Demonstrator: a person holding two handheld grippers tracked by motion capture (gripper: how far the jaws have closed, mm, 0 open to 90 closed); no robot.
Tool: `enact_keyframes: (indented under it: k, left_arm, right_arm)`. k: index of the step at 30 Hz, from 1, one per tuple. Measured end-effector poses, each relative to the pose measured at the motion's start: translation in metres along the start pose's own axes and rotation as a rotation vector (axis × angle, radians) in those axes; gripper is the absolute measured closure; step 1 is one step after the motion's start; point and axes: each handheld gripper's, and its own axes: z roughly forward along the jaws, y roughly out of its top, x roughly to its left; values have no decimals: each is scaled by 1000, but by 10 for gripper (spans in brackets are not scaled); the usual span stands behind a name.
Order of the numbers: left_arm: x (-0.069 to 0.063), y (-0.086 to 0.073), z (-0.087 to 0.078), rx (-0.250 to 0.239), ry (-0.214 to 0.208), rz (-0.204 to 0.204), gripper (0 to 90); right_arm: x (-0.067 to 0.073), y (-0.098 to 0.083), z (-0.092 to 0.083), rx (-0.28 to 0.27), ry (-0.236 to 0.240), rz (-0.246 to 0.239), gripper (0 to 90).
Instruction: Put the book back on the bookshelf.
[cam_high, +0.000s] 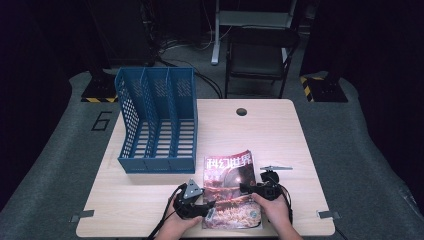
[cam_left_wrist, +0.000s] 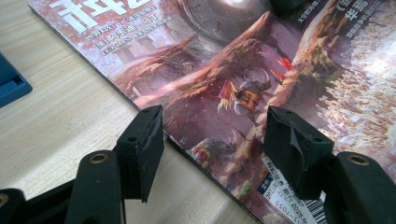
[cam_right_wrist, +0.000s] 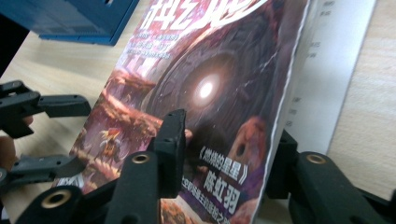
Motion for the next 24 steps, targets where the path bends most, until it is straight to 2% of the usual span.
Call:
enact_keyframes:
  k: [4, 5, 6, 8, 11, 19, 24]
  left_arm:
    - [0, 0, 0, -1, -1, -1, 377]
    - [0, 0, 0, 0, 1, 5, 377]
    - [0, 0, 0, -1, 0, 4, 377]
    - [0, 0, 0, -2, -2, -4, 377]
    - [0, 0, 0, -1, 0, 4, 377]
    - [0, 0, 0, -1, 0, 2, 377]
    - [0, 0, 0, -2, -3, -6, 377]
  right_arm:
    - [-1, 0, 0, 12, 10, -6, 629]
    - [-1, 0, 0, 16, 15, 5, 637]
    - [-2, 0, 0, 17, 18, -7, 646]
    - [-3, 1, 0, 22, 26, 5, 664]
    - [-4, 1, 0, 32, 33, 13, 681]
    - [-6, 2, 0, 47, 47, -1, 730]
    - [-7, 3, 0, 57, 58, 6, 756]
